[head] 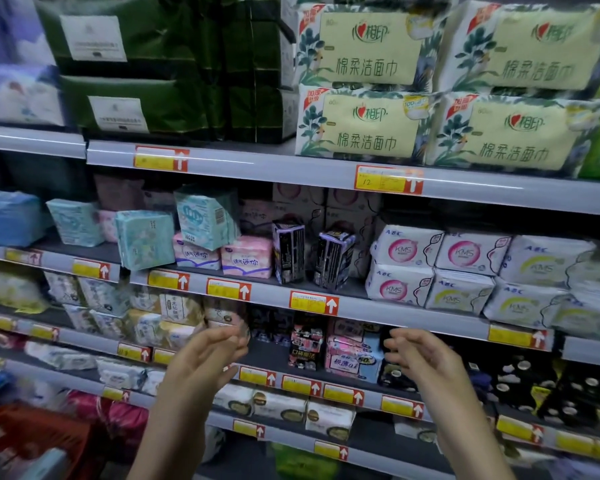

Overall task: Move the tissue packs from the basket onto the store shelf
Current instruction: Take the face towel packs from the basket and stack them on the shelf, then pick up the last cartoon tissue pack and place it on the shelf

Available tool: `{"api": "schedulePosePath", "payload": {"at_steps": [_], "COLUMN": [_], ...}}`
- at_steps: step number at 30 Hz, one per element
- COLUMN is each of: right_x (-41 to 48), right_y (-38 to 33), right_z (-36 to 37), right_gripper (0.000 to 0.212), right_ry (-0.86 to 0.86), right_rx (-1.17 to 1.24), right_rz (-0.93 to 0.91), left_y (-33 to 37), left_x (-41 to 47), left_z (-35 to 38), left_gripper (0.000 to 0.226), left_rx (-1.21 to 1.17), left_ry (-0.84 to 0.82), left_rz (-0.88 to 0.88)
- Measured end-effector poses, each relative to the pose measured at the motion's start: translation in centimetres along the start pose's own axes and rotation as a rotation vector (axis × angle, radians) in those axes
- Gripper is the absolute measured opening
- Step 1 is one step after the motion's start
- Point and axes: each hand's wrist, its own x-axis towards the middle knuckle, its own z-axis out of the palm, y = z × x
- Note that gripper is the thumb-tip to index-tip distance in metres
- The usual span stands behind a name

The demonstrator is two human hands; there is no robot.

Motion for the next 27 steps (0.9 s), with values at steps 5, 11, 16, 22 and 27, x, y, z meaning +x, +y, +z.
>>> {"api": "schedulePosePath", "payload": {"at_steps": [5, 11, 16, 22, 27], "right_x": [0.5, 1.6, 2.6, 2.7, 1.6], "right_y": [2.8, 7.0, 10.3, 16.7, 24.3], "right_z": [1.1, 2.6, 3.8, 5.3, 7.5], "right_gripper": [0.01, 0.013, 0.014, 0.017, 0.019], "right_ry": [-0.052, -0.119, -0.119, -0.144, -0.132], "right_rx": [-0.02, -0.081, -0.127, -0.161, -0.175], "right_rz": [0.073, 0.181, 0.188, 0.22, 0.24], "left_y": [-1.8, -5.4, -9.2, -16.3, -23.6], "left_x": [0.5, 2.2, 4.1, 5.0, 4.7], "left_z": [-1.1, -1.3, -1.5, -3.8, -6.3], "left_gripper": [0.051, 0.026, 0.008, 0.01, 0.011], "left_rx": [0.036, 0.0, 0.035, 0.086, 0.109], "left_ry": [-0.049, -0.023, 0.016, 0.064, 0.152], "left_rz": [0.014, -0.118, -0.159, -0.205, -0.327]}}
